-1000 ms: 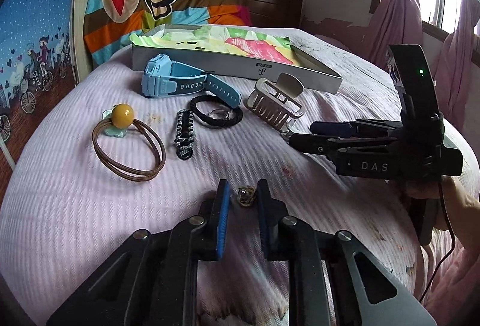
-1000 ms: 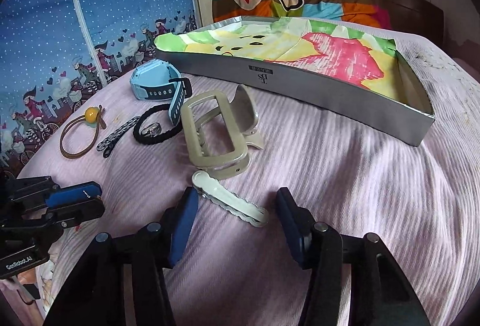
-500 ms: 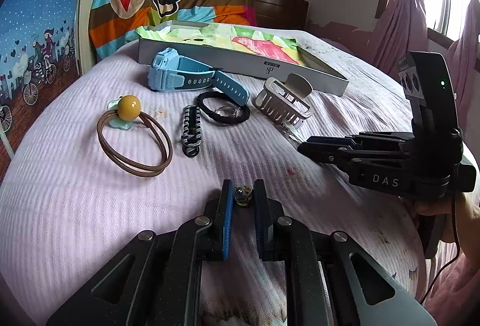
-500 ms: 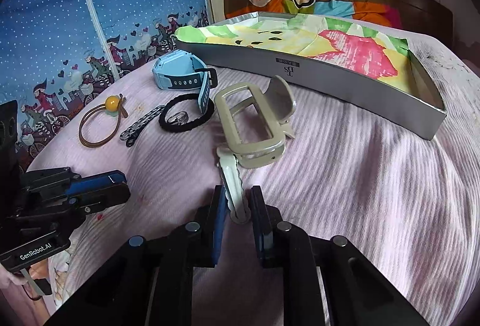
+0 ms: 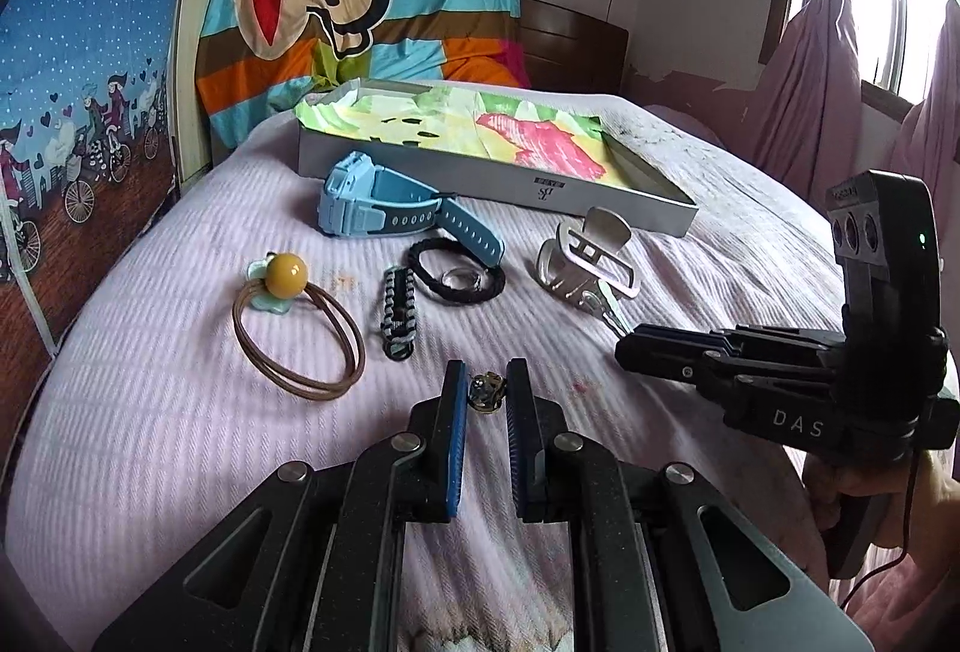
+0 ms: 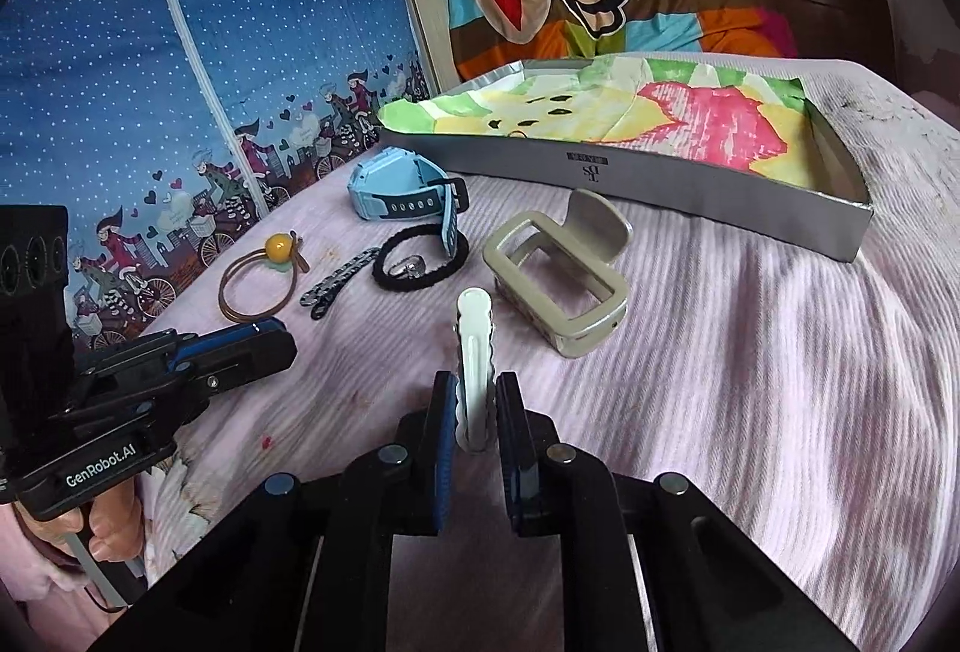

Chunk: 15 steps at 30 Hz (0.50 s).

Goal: Organize jewelry
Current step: 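Grasp a second gold earring with the left tool while the right tool grasps the white hair clip, then carry the earring and white clip into the tray and open both tools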

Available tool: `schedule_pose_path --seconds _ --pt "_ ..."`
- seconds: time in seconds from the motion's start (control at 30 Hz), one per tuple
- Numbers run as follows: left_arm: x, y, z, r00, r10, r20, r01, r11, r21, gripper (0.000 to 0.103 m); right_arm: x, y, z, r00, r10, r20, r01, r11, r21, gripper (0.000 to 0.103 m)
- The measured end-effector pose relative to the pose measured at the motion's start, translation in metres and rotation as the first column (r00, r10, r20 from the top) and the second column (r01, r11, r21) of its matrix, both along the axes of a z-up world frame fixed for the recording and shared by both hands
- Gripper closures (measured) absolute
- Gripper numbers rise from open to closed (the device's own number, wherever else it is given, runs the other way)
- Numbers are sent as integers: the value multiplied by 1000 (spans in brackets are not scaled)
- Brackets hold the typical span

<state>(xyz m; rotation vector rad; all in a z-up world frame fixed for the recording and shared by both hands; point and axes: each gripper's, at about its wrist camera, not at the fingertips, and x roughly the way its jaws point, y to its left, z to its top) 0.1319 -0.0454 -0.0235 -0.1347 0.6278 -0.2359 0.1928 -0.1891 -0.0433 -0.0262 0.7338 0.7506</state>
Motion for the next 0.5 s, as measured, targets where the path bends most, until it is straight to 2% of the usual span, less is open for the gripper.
schedule_pose_path --seconds 0.23,0.4,0.5 --pt "10 -6 33 998 12 58 -13 1000 9 93 -6 -7 27 995 -37 92 29 996 88 90" --pt "29 -10 53 997 21 79 -21 1000 -4 93 9 -23 44 987 -102 126 83 985 150 90" --pt "47 -12 63 997 27 79 -26 1000 -5 93 29 -32 51 980 -136 147 113 981 158 90"
